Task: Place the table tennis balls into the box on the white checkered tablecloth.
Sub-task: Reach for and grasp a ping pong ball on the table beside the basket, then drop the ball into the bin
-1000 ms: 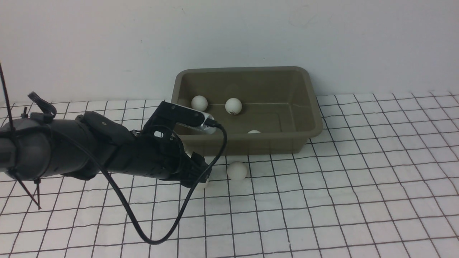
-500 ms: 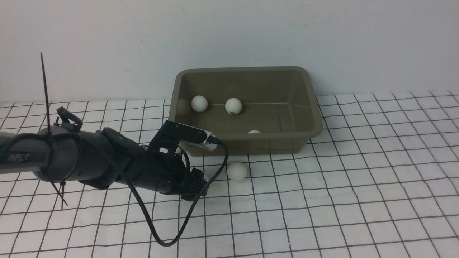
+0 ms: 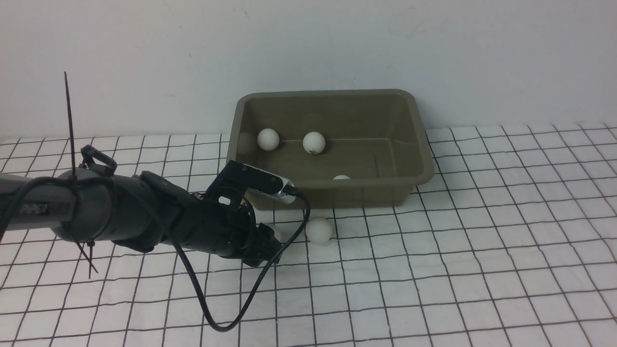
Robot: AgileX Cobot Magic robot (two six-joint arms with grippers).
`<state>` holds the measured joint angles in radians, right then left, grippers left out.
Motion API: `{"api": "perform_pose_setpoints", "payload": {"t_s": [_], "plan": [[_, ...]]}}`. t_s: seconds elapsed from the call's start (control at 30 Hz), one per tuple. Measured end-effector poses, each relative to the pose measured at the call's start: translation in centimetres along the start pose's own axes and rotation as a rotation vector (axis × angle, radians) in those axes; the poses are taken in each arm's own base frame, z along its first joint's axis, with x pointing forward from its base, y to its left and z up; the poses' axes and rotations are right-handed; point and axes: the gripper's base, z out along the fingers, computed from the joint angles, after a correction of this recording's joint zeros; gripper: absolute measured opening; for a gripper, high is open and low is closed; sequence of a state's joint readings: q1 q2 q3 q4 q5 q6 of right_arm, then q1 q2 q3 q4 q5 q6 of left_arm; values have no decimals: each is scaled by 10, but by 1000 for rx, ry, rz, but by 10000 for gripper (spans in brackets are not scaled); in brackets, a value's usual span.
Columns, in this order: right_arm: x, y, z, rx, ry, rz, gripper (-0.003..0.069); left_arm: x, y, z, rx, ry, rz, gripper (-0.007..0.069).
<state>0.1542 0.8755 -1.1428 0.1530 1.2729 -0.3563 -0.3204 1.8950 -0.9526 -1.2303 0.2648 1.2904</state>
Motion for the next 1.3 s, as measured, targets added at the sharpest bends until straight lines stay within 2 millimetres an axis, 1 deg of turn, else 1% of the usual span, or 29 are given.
{"api": "perform_pose_setpoints", "payload": {"t_s": [0.2, 0.33, 0.37, 0.47, 0.5, 0.57, 0.67, 0.7, 0.73, 0.87, 0.9, 0.97, 1.03, 1.1, 1.2, 1.3], "plan": [[0, 0, 0, 0, 0, 0, 472, -7, -11, -14, 81, -22, 23, 343], [0, 0, 0, 0, 0, 0, 472, -17, -23, -35, 162, -61, 53, 343], [0, 0, 0, 0, 0, 0, 472, -24, -29, -50, 191, -96, 78, 343], [0, 0, 0, -1, 0, 0, 472, -30, -32, -63, 188, -145, 113, 343], [0, 0, 0, -3, -1, 1, 472, -34, -32, -68, 171, -175, 121, 343], [0, 1, 0, -7, -3, 3, 472, -40, -27, -72, 105, -232, 157, 343], [0, 1, 0, -13, -5, 6, 472, -51, -18, -68, 12, -284, 202, 343], [-1, 1, 0, -16, -6, 7, 472, -57, -14, -64, -22, -302, 209, 343], [-1, 1, 0, -16, -6, 7, 472, -57, -14, -64, -24, -302, 220, 343], [-1, 2, 0, -19, -7, 9, 472, -80, -3, -42, -77, -342, 252, 343], [-1, 2, 0, -21, -8, 9, 472, -84, -2, -40, -80, -351, 262, 343], [-1, 2, 0, -27, -10, 11, 472, -90, 3, -24, -92, -345, 290, 343], [-1, 3, 0, -32, -12, 14, 472, -95, 7, -16, -107, -345, 296, 350], [-1, 4, 0, -41, -15, 16, 472, -99, 11, -8, -131, -339, 292, 384], [-2, 4, 0, -49, -18, 19, 472, -101, 14, -9, -159, -341, 260, 425], [-2, 4, 0, -49, -18, 19, 472, -105, 13, -20, -168, -366, 195, 437]]}}
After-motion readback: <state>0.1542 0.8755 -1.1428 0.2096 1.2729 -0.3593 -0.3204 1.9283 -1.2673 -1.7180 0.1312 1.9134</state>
